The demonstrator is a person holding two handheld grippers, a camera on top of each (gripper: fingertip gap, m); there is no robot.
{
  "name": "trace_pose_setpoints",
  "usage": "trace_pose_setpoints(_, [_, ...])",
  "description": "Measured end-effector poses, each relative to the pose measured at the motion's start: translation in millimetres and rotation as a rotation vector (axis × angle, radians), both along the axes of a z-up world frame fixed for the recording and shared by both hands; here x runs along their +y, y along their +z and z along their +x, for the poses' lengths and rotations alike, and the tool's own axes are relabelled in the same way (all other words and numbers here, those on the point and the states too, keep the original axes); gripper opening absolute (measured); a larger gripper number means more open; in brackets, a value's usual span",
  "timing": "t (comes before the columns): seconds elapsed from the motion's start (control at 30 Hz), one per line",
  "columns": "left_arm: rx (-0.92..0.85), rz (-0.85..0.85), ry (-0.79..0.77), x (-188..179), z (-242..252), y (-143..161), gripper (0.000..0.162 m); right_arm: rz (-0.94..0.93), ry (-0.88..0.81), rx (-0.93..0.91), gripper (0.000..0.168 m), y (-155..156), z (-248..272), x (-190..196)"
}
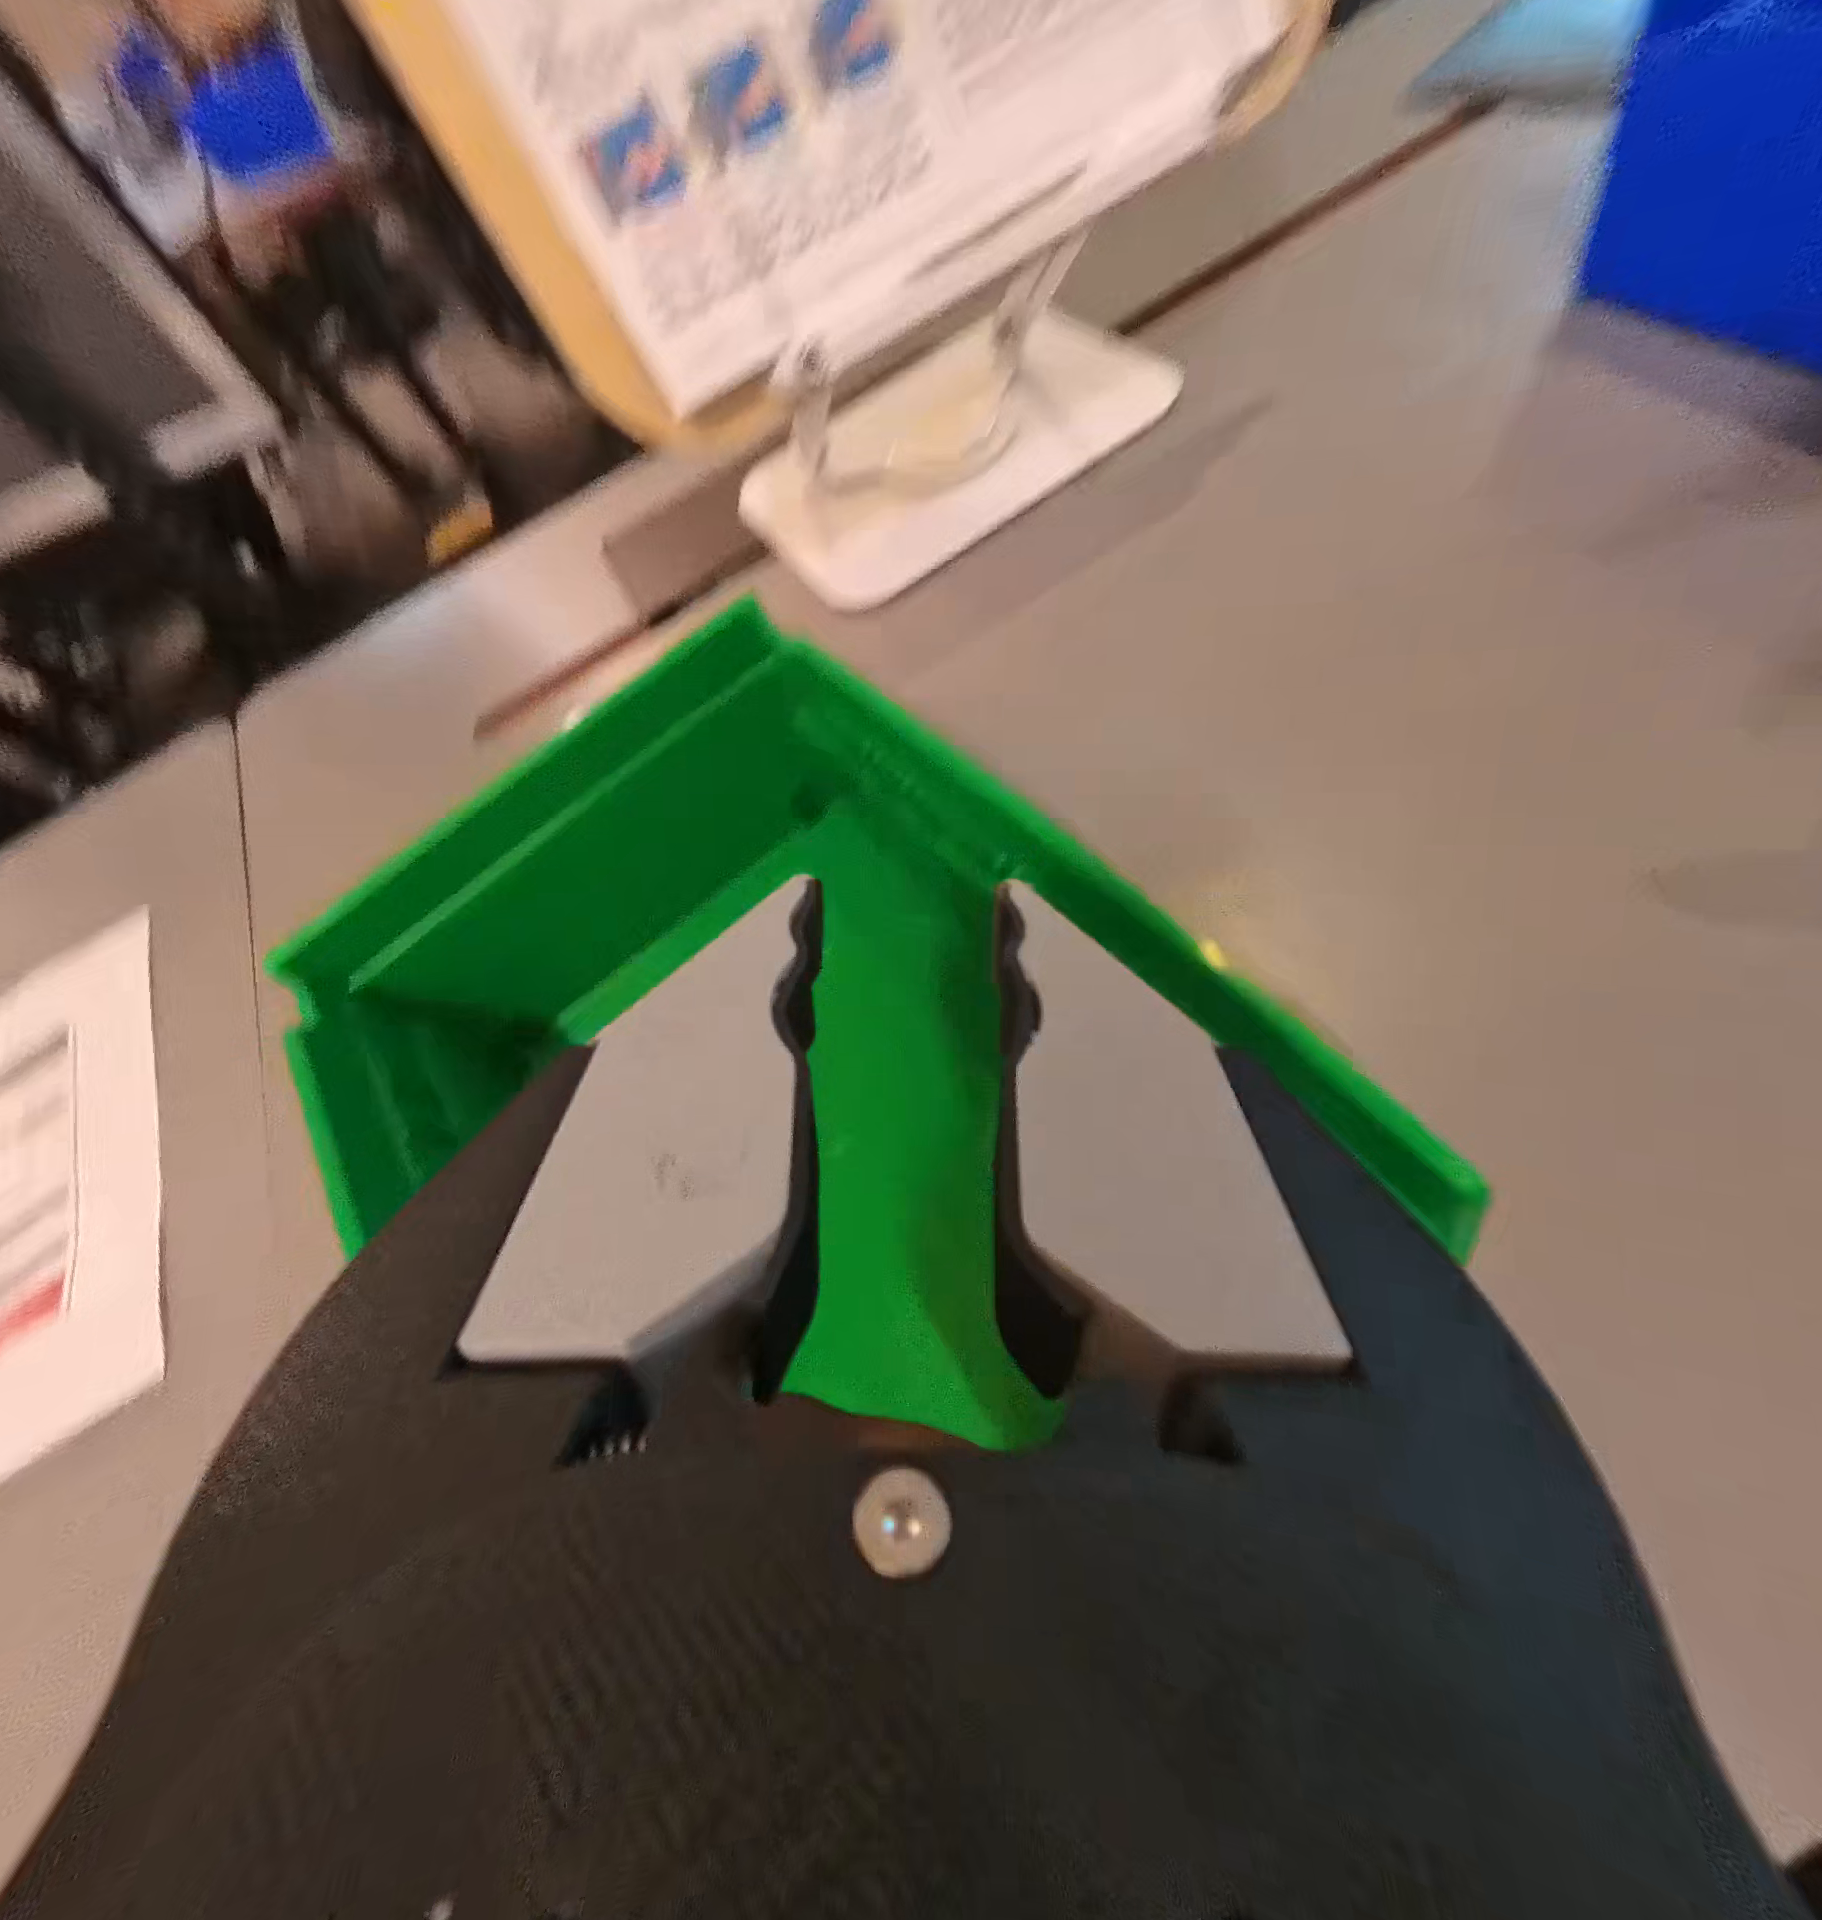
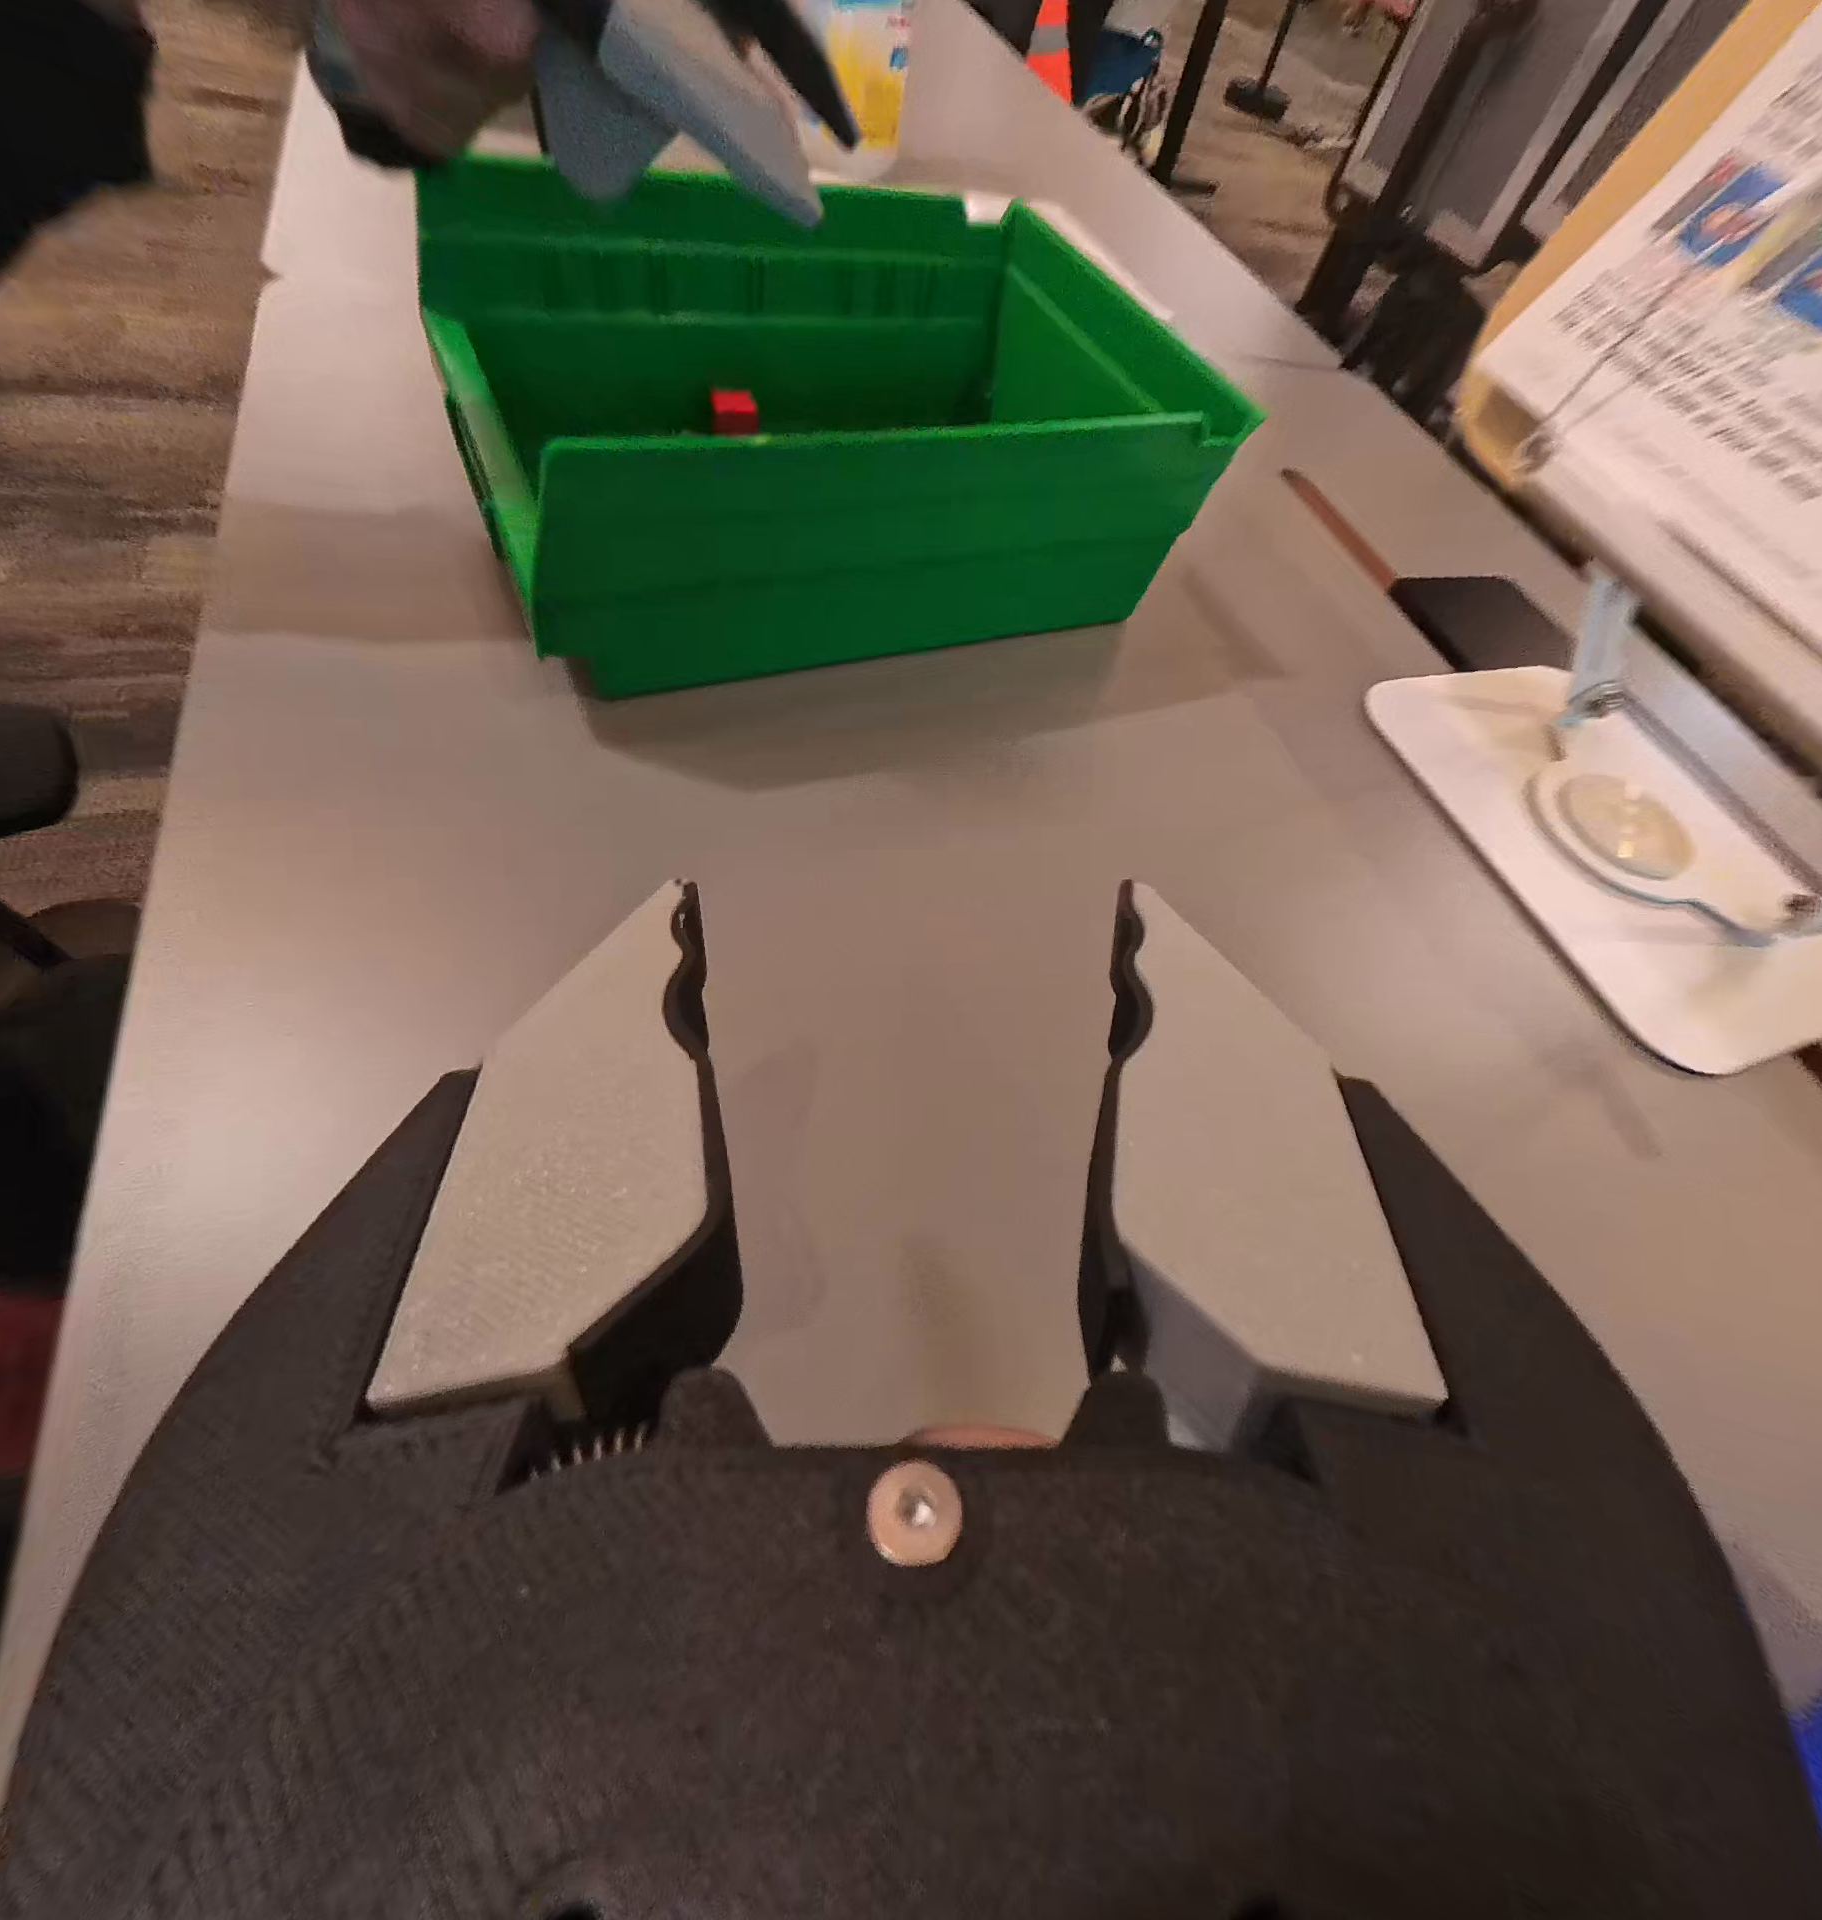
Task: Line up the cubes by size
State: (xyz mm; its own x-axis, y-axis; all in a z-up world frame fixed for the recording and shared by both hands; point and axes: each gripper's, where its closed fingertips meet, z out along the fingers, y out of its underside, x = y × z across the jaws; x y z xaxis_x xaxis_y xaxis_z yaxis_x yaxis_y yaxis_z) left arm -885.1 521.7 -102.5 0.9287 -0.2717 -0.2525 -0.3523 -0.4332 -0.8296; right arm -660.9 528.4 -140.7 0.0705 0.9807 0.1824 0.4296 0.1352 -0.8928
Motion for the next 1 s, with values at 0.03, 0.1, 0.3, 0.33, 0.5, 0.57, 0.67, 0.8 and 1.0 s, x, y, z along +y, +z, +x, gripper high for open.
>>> trace_pose_setpoints(0.03, [0.001, -0.074, 0.032, 2, -11, -8, 0.037, -0.012, 0.009, -0.012, 0.076, -11, -8, 0])
trace_pose_setpoints(0.1, [0.047, -0.199, 0.098, 3, -35, -24, 0.043, -0.055, 0.027, -0.048, 0.075, -31, -17, -3])
trace_pose_setpoints(0.3, [0.197, -0.534, 0.198, -10, -83, -72, 0.049, -0.084, 0.065, -0.097, 0.073, -56, -10, -9])
trace_pose_setpoints(0.33, [0.241, -0.596, 0.139, -16, -83, -79, 0.044, -0.100, 0.071, -0.091, 0.073, -56, -8, -10])
trace_pose_setpoints(0.5, [0.702, -0.738, -0.412, -45, -71, -104, 0.048, -0.173, 0.102, -0.020, 0.073, -43, -4, -15])
trace_pose_setpoints(0.57, [0.982, -0.740, -0.595, -51, -84, -111, 0.036, -0.177, 0.106, -0.001, 0.072, -38, -3, -16])
trace_pose_setpoints(0.67, [1.052, -0.860, -0.585, -50, -102, -113, 0.036, -0.171, 0.113, 0.012, 0.072, -34, -2, -18])
trace_pose_setpoints(0.8, [1.083, -0.844, -0.593, -40, -108, -109, 0.038, -0.179, 0.125, 0.008, 0.071, -34, -2, -20])
trace_pose_setpoints(1.0, [1.134, -0.954, -0.566, -41, -125, -120, 0.053, -0.183, 0.146, -0.004, 0.070, -35, -3, -25])
